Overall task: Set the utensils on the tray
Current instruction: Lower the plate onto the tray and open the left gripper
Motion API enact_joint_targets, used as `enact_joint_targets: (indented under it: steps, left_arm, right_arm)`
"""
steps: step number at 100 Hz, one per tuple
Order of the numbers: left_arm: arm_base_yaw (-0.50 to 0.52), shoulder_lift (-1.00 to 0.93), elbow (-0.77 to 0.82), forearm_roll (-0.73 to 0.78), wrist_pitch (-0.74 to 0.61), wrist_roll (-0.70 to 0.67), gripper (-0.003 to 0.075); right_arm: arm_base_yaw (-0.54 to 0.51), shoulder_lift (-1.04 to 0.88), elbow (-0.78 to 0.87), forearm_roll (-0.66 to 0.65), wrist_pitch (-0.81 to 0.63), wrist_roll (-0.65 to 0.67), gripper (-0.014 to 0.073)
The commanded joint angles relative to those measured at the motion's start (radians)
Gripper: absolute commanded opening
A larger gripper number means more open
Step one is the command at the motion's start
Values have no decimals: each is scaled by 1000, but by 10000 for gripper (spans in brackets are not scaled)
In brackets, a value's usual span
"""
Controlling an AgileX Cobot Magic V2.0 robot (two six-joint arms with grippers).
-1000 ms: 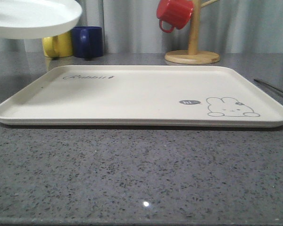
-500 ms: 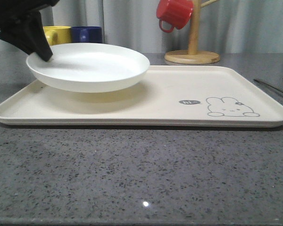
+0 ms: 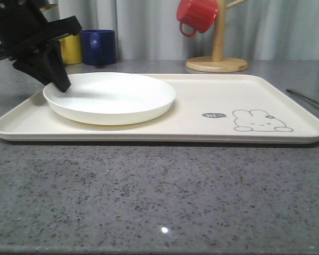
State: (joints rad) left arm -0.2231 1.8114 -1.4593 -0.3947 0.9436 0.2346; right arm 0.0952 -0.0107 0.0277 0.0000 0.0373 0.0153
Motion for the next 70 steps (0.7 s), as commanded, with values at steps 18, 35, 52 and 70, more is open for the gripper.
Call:
enact_joint_targets:
  steps: [18,35,52,70]
  left_arm:
    - [-9,-42,-33,-39,-19,23,326]
    - [-9,-67,-33,-39,-61,30,404]
    - [-7,-161,-29,-28,-134,31,404]
    - [-7,-344,58,1,-281,31,403]
  right_arm:
    - [-6,-19,-18,0,-84,-8,-68]
    - [-6,-19,-18,0,-84,-8,-68]
    - [-6,-19,-18,0,-84,-8,-68]
    - [-6,-19,-18,0,-84,-8,-68]
